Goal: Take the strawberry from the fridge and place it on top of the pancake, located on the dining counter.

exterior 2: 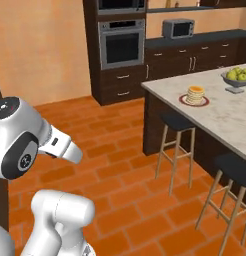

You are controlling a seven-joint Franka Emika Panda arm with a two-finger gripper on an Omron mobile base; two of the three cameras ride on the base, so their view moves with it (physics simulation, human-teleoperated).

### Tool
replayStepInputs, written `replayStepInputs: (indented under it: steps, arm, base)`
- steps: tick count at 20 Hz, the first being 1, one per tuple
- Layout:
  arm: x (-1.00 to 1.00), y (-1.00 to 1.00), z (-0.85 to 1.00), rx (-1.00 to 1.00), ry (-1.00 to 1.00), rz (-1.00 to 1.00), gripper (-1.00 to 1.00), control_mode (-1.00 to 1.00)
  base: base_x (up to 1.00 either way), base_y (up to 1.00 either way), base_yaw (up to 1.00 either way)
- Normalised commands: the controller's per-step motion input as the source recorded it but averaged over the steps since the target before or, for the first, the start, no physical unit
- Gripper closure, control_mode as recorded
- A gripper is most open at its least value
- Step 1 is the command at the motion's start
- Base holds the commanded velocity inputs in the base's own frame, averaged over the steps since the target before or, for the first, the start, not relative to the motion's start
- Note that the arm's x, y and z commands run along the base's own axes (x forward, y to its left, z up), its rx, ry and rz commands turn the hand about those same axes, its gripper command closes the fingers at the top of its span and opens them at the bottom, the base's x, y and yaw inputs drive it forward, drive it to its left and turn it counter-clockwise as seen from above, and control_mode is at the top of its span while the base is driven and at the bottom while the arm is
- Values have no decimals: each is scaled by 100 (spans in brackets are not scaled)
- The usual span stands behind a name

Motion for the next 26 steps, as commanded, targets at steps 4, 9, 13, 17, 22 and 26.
replayStepInputs:
  steps: [4, 9, 13, 17, 22, 26]
  arm:
    - [0, 0, 0, 0, 0, 0, 100, 100]
    - [0, 0, 0, 0, 0, 0, 100, 100]
    - [0, 0, 0, 0, 0, 0, 100, 100]
    - [0, 0, 0, 0, 0, 0, 100, 100]
    - [0, 0, 0, 0, 0, 0, 100, 100]
    - [0, 0, 0, 0, 0, 0, 100, 100]
  base:
    - [100, 30, -55]
    - [100, 37, -55]
    - [100, 48, -52]
    - [100, 46, -43]
    - [100, 2, -32]
    - [100, 15, -35]
